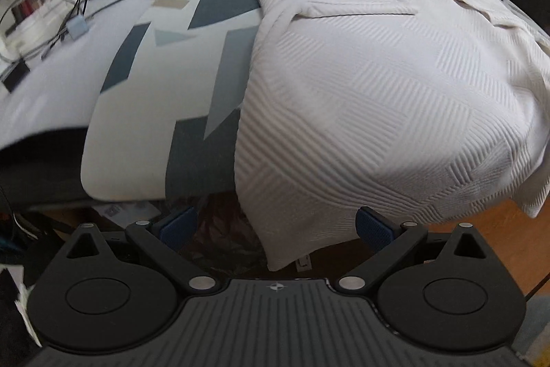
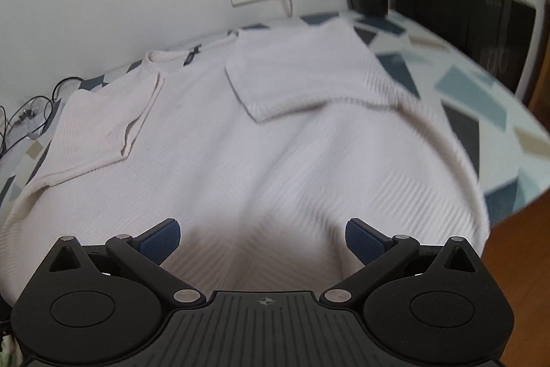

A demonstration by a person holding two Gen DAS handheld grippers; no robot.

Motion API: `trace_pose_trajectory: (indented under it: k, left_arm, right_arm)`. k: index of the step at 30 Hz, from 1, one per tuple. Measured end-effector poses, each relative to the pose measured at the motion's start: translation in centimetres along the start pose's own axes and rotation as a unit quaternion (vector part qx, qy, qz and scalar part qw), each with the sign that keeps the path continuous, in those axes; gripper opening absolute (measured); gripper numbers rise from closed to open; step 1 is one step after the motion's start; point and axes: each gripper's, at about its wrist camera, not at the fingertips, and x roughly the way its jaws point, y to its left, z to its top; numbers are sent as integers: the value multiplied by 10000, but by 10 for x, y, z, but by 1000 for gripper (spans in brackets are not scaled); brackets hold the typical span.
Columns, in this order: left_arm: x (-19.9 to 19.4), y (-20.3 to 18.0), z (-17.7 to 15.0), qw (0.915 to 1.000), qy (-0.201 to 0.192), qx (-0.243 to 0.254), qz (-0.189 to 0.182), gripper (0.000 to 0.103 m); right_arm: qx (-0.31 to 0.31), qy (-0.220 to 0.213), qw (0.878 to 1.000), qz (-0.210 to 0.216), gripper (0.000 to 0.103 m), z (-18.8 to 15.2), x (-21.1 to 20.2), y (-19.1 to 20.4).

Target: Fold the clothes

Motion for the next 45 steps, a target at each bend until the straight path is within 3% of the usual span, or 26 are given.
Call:
trace_pose_trajectory:
  k: [5,7,10,13,16,19,21,24,28,31,34,36,39,40,43,45]
  left_arm:
    - [6,5,6,9977,47,-664,92,100]
    - [6,-2,14,9957,167,-773,474,102]
    - [3,-25,26,9924,326,-368,1129,101]
    - [-3,-45,40,9892,553,-246,1336,101]
    - [-13,-57,66,9911,794,-604,881,101]
    - [-25,-72,102,9948,416,-923,131,101]
    - [-23,-81,125,9941,105,-1036,-287,102]
    - [-4,-93,156,9916,-73,-1198,-479,102]
    - [14,-102,176,9897,-122,-1211,-749,102]
    - [22,-102,178,9894,-21,-1225,-785,102]
    - [29,-102,179,9889,80,-1240,-820,102]
    - [32,-97,174,9886,141,-1283,-775,102]
    - [31,-86,166,9911,121,-1213,-534,102]
    - [30,-82,161,9925,99,-1151,-404,102]
    - [21,-66,140,9960,-34,-891,-103,102]
    - [9,-51,120,9979,-205,-611,-77,102]
  right_arm:
    - [-393,-457,9982,-48,99,55,15,19]
    - [-575,-709,9958,-56,99,83,32,30]
    - [-912,-931,9913,-206,96,120,76,47]
    - [-1133,-771,9899,-357,84,148,135,59]
    - [-1421,-542,9864,-622,79,164,191,65]
    - [-1543,-276,9848,-745,68,175,236,64]
    - [-1293,-198,9889,-710,54,179,247,55]
    - [-792,-265,9949,-567,39,184,252,36]
    - [168,-617,9979,27,34,194,238,3]
    - [1371,-848,9804,1133,36,200,227,-29]
    - [2266,-469,9552,1845,42,202,232,-51]
    - [2397,-404,9533,1793,50,200,228,-56]
    - [2220,-596,9624,1448,76,192,210,-59]
    - [2078,-623,9677,1285,78,187,203,-58]
    - [1234,-599,9869,845,92,162,174,-30]
    - [603,-620,9926,858,102,138,150,-5]
